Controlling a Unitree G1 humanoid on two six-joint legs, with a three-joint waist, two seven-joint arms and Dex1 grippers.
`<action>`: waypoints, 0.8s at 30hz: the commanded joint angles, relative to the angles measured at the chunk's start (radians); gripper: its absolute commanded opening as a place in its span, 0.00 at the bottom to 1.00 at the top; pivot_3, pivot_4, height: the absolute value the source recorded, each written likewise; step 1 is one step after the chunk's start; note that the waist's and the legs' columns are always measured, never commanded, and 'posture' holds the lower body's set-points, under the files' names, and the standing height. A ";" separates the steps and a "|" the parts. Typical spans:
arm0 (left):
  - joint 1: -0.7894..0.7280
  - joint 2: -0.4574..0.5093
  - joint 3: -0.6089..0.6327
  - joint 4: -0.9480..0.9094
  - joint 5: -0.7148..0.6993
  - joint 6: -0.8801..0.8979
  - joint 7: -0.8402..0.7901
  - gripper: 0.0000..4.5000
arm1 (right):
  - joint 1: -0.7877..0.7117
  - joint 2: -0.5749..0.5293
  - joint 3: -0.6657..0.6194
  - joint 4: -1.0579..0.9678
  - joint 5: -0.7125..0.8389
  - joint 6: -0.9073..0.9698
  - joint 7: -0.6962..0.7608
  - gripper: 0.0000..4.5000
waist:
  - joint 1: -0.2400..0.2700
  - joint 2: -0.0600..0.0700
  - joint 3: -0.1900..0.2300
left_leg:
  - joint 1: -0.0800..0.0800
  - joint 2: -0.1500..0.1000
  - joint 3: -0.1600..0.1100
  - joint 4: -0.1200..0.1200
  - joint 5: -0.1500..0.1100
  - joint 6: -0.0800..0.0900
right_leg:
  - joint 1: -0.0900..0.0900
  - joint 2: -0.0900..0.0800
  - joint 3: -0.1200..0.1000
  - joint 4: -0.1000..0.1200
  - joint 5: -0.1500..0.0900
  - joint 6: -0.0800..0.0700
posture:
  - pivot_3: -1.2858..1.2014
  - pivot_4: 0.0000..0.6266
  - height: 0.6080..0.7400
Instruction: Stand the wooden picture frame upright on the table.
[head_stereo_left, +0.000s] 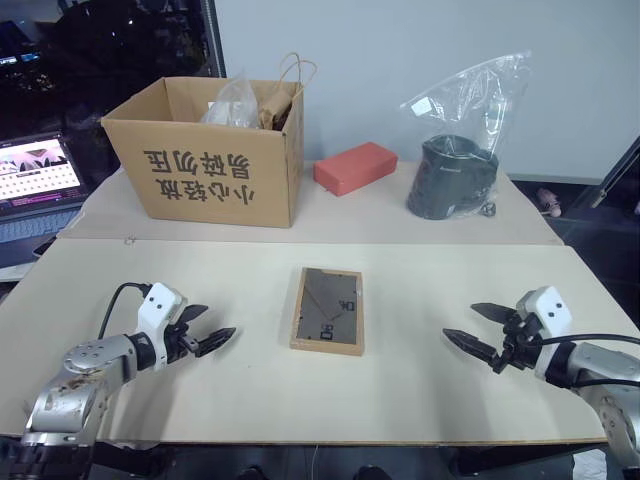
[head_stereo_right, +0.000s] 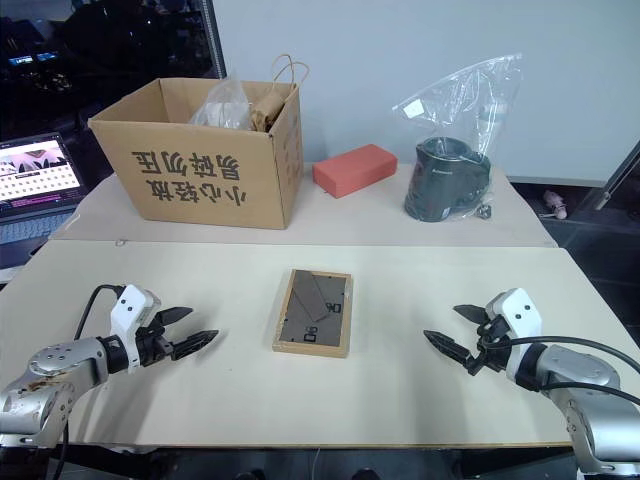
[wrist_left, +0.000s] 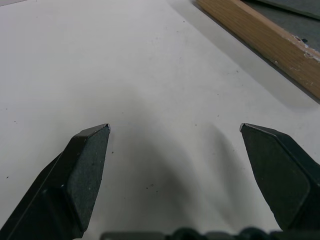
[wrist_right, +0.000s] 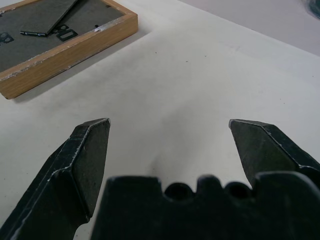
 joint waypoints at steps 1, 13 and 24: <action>-0.033 0.060 0.018 -0.063 -0.065 0.086 -0.061 1.00 | -0.039 -0.046 -0.038 -0.036 0.044 0.046 0.022 0.99 | 0.000 0.000 0.000 | 0.000 0.000 0.000 0.000 0.000 0.000 | 0.000 0.000 0.000 0.000 0.000 0.000 | 0.52 0.24 0.93; -0.174 0.227 0.005 -0.190 -0.248 0.332 -0.185 1.00 | -0.252 -0.211 0.053 -0.167 0.143 0.258 0.109 0.99 | 0.001 0.000 0.004 | -0.004 0.000 -0.001 0.001 -0.003 0.001 | -0.002 0.000 -0.001 0.000 -0.002 -0.002 | 0.52 0.24 0.93; -0.241 0.185 -0.047 -0.191 -0.222 0.307 -0.157 0.81 | -0.380 -0.159 0.185 -0.152 0.092 0.272 0.086 0.81 | -0.001 0.000 0.004 | -0.004 -0.001 -0.003 0.002 -0.003 0.001 | -0.002 -0.001 -0.003 0.001 -0.002 -0.001 | 0.52 0.24 0.93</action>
